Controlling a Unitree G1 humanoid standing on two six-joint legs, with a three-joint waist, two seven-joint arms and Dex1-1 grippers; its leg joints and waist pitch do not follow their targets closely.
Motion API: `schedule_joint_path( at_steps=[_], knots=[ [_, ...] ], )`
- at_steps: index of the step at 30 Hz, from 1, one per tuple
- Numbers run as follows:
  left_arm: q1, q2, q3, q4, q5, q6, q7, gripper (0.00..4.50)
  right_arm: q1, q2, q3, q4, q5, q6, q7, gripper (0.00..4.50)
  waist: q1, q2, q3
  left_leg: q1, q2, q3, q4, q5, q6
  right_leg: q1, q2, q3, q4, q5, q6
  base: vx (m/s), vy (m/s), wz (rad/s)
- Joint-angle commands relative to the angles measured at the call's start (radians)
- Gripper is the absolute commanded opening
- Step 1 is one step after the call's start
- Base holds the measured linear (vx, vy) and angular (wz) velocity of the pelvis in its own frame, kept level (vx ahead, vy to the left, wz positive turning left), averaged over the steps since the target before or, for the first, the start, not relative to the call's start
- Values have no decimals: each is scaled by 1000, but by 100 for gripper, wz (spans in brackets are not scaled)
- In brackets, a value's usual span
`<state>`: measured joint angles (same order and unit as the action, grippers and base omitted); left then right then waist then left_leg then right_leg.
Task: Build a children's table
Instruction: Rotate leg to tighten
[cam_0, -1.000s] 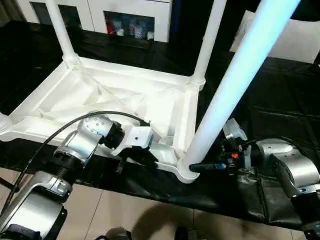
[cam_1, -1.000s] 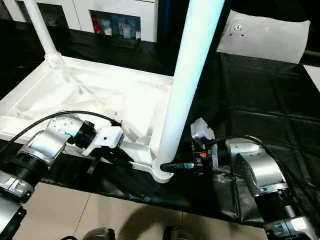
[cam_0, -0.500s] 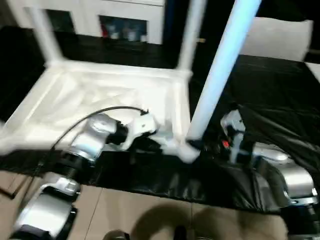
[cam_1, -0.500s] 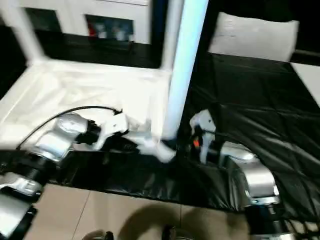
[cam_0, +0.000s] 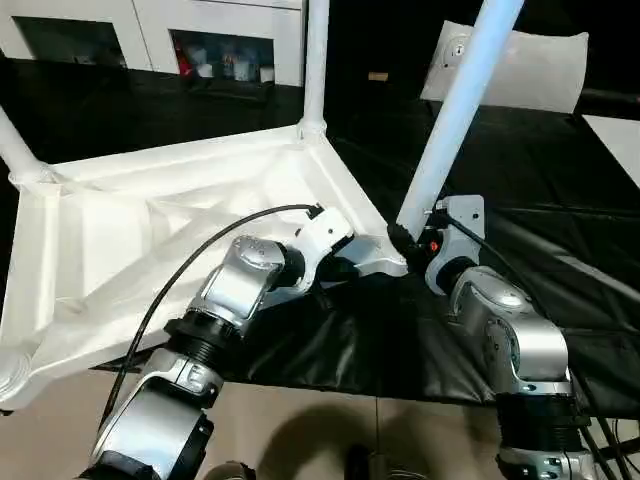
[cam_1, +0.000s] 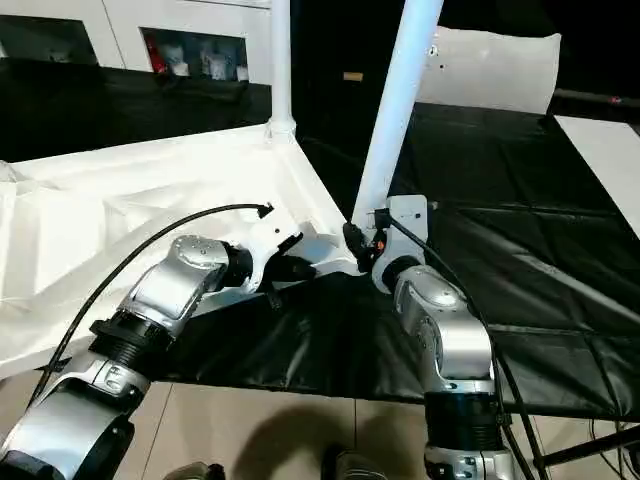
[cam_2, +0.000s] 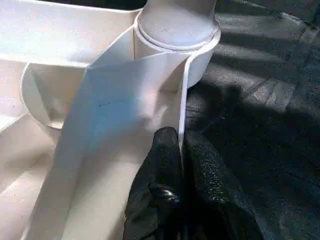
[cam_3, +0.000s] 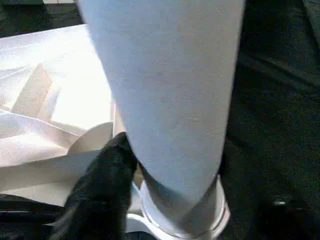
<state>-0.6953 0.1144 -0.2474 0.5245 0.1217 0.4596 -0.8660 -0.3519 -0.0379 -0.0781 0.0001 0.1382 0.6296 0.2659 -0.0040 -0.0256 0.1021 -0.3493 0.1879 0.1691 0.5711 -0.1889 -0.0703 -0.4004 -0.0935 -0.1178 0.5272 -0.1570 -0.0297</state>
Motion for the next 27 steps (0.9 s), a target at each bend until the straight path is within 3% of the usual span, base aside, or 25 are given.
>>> schedule_joint_path(
  at_steps=[1,5,6,8,9,11,13,16,22,27],
  knots=[
    [-17,-48,-3,-23,-7,-8,79,0,23,66,137,4,57,55,84,267,4,0,-49,4,38,-16,-83,-287,48,40,-66,54,-62,-414,-111,0,0,0],
    [-17,-48,-3,-23,-7,-8,79,0,23,66,137,4,57,55,84,267,9,-4,-45,2,34,-13,-82,-284,50,37,-66,58,-63,-461,-104,0,0,0],
    [-13,-37,-9,-28,-3,-14,67,0,28,54,144,0,47,39,96,301,11,-4,-46,7,34,-12,-80,-286,49,34,-67,59,-66,-489,-95,0,0,0],
    [21,47,-40,-48,-3,-88,-51,0,86,-77,119,-47,59,-34,221,313,19,-5,-54,3,35,-14,-79,-246,58,43,-69,59,-61,-460,-90,0,0,0],
    [41,94,-56,-56,-5,-124,-113,0,118,-157,97,-71,75,-69,306,313,26,-3,-53,0,41,-13,-80,-220,74,46,-67,63,-56,-403,-86,0,0,0],
    [45,104,-59,-57,-4,-126,-121,0,125,-179,92,-76,80,-75,331,343,21,-5,-56,-4,43,-10,-78,-218,93,46,-61,65,-46,-352,-114,51,-20,3],
    [55,132,-69,-59,-10,-161,-161,0,141,-238,83,-83,96,-93,399,356,18,-8,-65,-17,36,-8,-69,-151,105,53,-62,65,-32,-272,-159,0,0,0],
    [59,146,-74,-57,-13,-178,-185,0,147,-270,76,-79,104,-105,437,387,22,-10,-67,-19,34,-2,-61,-104,129,51,-60,68,-20,-210,-194,0,0,0],
    [69,192,-80,-51,-40,-227,-268,0,160,-391,66,-15,120,-230,616,438,31,-10,-64,-12,39,-1,-61,-141,123,47,-59,63,-28,-283,-184,0,0,0],
    [74,214,-93,-52,-52,-247,-311,0,152,-426,60,12,135,-259,673,445,38,-10,-63,-8,41,-1,-63,-158,111,45,-59,65,-28,-309,-184,0,0,0]
  ],
)
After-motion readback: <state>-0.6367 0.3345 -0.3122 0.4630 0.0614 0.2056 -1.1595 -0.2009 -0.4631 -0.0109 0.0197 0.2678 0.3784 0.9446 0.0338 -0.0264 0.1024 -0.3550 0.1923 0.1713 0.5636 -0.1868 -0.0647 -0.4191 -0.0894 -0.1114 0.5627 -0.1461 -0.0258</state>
